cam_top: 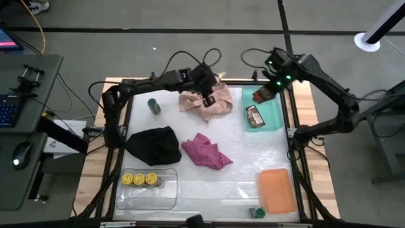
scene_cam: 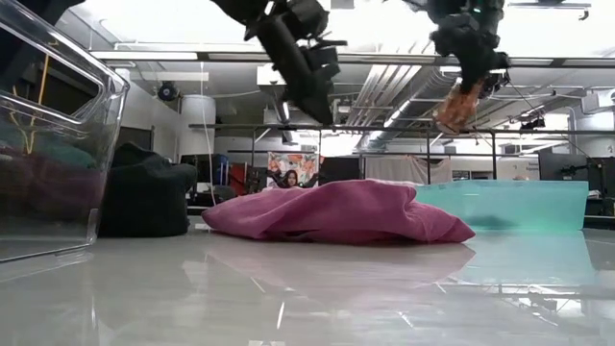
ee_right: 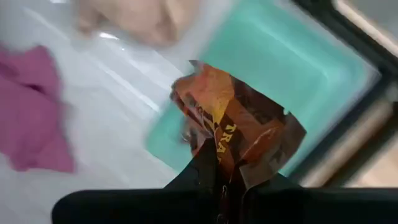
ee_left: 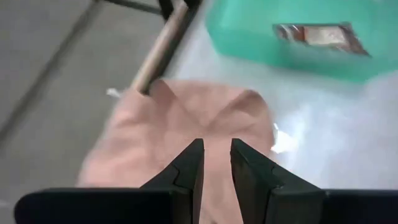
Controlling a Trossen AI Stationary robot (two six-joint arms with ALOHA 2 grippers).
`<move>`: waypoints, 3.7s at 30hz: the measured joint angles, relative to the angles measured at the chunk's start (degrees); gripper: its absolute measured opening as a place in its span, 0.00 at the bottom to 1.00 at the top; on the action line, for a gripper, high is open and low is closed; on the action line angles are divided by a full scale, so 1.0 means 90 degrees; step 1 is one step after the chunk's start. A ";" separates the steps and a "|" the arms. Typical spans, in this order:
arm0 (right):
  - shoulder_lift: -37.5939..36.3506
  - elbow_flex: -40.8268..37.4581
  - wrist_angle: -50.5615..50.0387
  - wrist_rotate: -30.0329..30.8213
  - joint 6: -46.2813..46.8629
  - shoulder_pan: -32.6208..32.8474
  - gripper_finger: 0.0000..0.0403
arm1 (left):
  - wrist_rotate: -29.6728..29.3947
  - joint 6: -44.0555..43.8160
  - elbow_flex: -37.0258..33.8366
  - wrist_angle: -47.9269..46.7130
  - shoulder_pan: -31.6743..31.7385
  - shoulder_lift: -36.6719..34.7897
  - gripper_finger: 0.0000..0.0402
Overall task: Sort spices by type
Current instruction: Put the orange seasoning pack into the green bin, then put the top green seasoning bottle into the orange bin
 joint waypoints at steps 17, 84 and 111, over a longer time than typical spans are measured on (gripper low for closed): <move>-0.0434 -0.2658 0.0947 -0.0611 -0.2665 -0.0228 0.02 | 0.1817 -0.0808 -0.2440 0.2648 0.0055 -0.2701 0.17; 0.0344 0.0683 0.1066 0.0096 -0.2901 0.0707 0.69 | 0.0324 -0.0473 -0.2936 -0.2469 0.0924 -0.4291 0.40; -0.0193 -0.0127 0.1405 -0.0732 -0.1805 0.1120 0.69 | 0.0614 -0.2069 -0.3530 -0.3733 0.2342 -0.2820 0.74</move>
